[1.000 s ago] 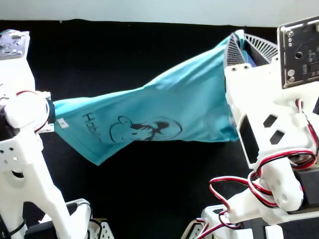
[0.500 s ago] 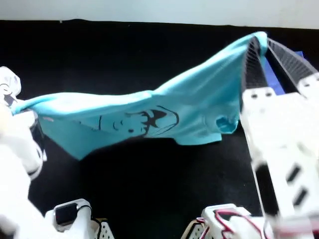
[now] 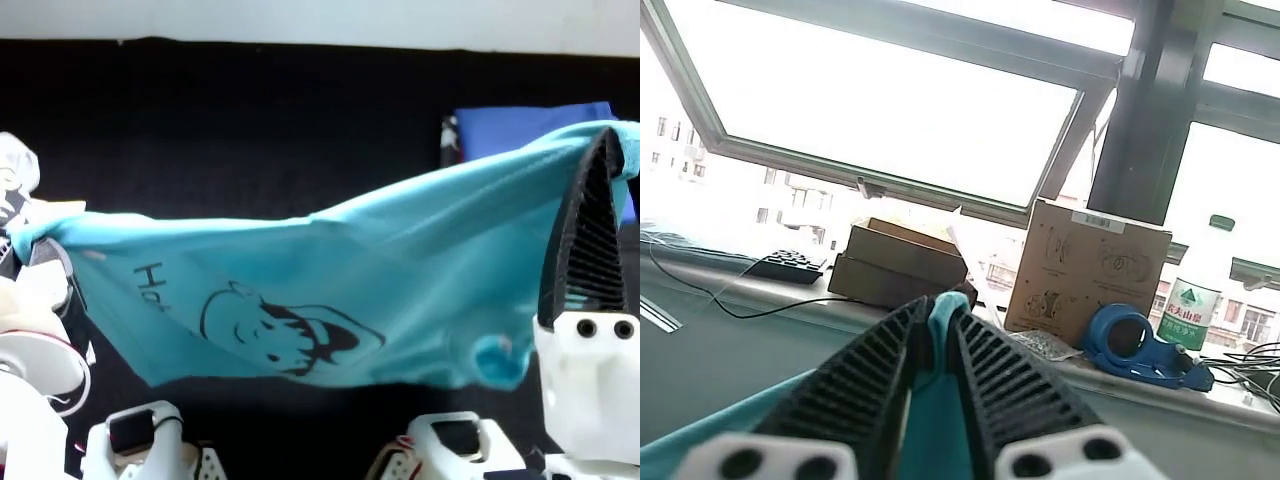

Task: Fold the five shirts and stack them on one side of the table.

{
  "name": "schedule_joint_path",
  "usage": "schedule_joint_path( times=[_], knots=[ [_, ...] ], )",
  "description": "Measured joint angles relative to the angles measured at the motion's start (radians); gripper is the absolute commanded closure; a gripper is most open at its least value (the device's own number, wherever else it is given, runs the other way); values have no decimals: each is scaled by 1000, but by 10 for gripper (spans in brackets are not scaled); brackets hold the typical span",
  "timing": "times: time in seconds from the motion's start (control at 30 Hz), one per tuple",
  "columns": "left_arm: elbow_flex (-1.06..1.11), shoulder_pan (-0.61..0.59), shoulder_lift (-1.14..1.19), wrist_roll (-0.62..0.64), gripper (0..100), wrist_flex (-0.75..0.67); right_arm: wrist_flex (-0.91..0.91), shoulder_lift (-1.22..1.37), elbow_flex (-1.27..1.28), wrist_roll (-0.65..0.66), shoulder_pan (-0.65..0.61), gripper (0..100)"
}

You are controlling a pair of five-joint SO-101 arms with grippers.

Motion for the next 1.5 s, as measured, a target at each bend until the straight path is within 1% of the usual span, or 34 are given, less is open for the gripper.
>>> schedule_joint_path(
  times=[0.37,0.57,0.8,1.0,1.13,1.23,1.33,1.5],
  knots=[
    [0,0,-8,0,991,0,0,-8,-2,0,5,993],
    [3,0,-110,0,991,0,0,-44,-2,0,5,993],
    [181,0,-233,0,991,0,12,-89,-8,0,5,993],
    [204,0,-310,0,991,0,20,-92,-11,0,5,993],
    [224,0,-313,0,991,-11,20,-91,-2,0,5,993],
    [290,0,-264,0,991,-83,12,-68,81,-9,5,993],
    [358,0,-143,0,991,-187,-43,8,207,-57,5,993],
    [365,0,127,0,991,-361,-212,193,451,-72,-2,993]
  ],
)
